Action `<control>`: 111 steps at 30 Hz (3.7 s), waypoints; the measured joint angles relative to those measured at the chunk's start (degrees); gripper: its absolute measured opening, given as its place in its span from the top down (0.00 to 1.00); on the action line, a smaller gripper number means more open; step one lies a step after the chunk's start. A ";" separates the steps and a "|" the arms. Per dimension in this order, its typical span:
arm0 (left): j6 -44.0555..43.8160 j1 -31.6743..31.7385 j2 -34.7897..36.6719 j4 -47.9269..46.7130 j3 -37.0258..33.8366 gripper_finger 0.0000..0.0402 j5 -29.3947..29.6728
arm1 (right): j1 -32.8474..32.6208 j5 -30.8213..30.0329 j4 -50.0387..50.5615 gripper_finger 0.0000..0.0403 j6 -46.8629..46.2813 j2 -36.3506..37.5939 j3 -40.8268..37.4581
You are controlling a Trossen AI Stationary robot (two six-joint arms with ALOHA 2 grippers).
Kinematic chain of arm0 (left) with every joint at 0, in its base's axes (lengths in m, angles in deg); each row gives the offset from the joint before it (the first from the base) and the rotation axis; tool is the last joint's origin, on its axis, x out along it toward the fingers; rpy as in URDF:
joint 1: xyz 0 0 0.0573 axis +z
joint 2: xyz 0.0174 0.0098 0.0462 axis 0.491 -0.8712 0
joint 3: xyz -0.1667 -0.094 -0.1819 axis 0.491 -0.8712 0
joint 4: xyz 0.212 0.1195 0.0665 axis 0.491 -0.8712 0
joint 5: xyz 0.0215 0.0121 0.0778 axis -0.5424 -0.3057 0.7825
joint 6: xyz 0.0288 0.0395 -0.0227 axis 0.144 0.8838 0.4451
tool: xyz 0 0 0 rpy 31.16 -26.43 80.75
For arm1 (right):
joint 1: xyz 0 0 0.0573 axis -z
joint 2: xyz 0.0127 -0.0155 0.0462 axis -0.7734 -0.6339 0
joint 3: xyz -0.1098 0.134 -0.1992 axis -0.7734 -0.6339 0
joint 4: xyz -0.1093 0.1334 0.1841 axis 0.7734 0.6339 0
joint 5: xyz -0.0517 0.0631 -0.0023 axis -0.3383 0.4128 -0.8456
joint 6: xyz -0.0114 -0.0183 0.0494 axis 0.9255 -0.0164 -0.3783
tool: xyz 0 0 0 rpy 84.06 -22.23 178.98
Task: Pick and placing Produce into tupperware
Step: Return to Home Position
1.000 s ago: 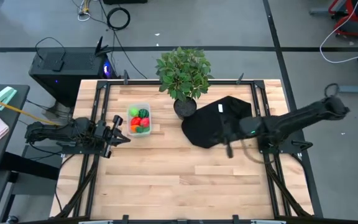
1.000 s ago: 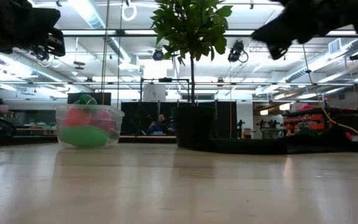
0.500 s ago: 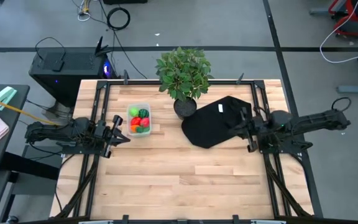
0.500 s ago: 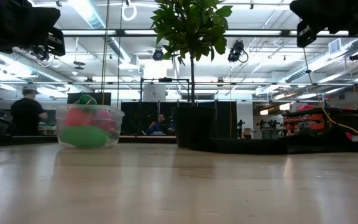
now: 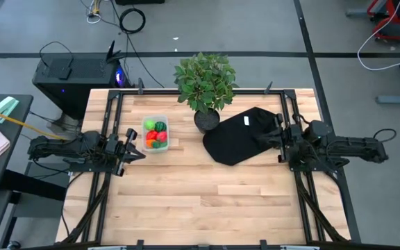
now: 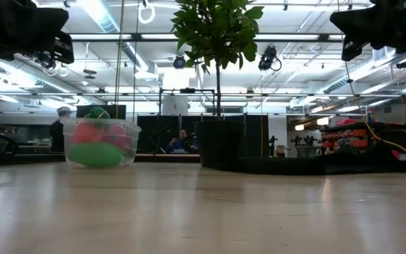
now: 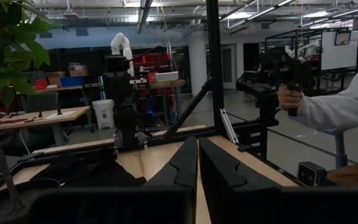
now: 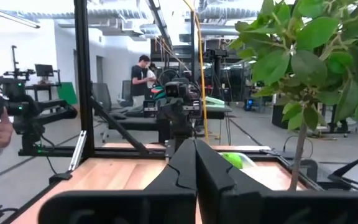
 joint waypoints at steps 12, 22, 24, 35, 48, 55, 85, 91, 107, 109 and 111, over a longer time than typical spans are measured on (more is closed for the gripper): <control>-1.22 0.00 0.02 -0.25 0.00 0.95 0.01 | 1.33 2.16 -0.33 1.00 3.35 8.28 -0.35; -0.87 0.00 -0.02 -0.44 0.00 0.97 0.01 | 1.34 2.25 7.52 1.00 -0.53 8.28 -0.49; -0.76 0.00 -0.02 -0.48 0.00 0.98 0.01 | 1.34 2.58 6.21 1.00 -1.33 8.26 -1.87; -1.92 0.00 -0.02 -0.30 0.00 0.94 0.01 | 1.31 4.47 -4.82 1.00 -1.97 8.25 -7.00; -0.20 0.01 -0.04 -3.30 0.00 0.99 0.08 | -0.30 5.22 3.15 1.00 -5.09 8.22 -7.00; -2.19 0.00 -0.04 -8.28 0.00 0.99 13.52 | -0.30 3.61 8.93 1.00 -6.93 8.22 -7.00; -4.55 -0.04 -0.04 -9.84 0.02 0.99 18.26 | -0.30 -3.23 7.46 1.00 -1.55 2.80 -6.98; -4.98 -0.04 -0.07 -9.82 0.00 0.98 16.97 | -0.30 -1.24 6.90 1.00 -1.26 3.57 -6.98; -5.24 -0.04 -0.06 -9.69 0.00 0.99 16.91 | -0.30 -0.44 9.35 1.00 -2.80 8.28 -6.93; -5.40 -0.04 -0.04 -9.62 0.00 0.98 16.93 | -0.30 -0.59 9.55 1.00 -3.21 8.28 -6.93; -5.61 -0.04 -0.04 -9.52 0.00 0.97 16.93 | -0.30 -0.60 9.49 1.00 -3.73 8.28 -6.93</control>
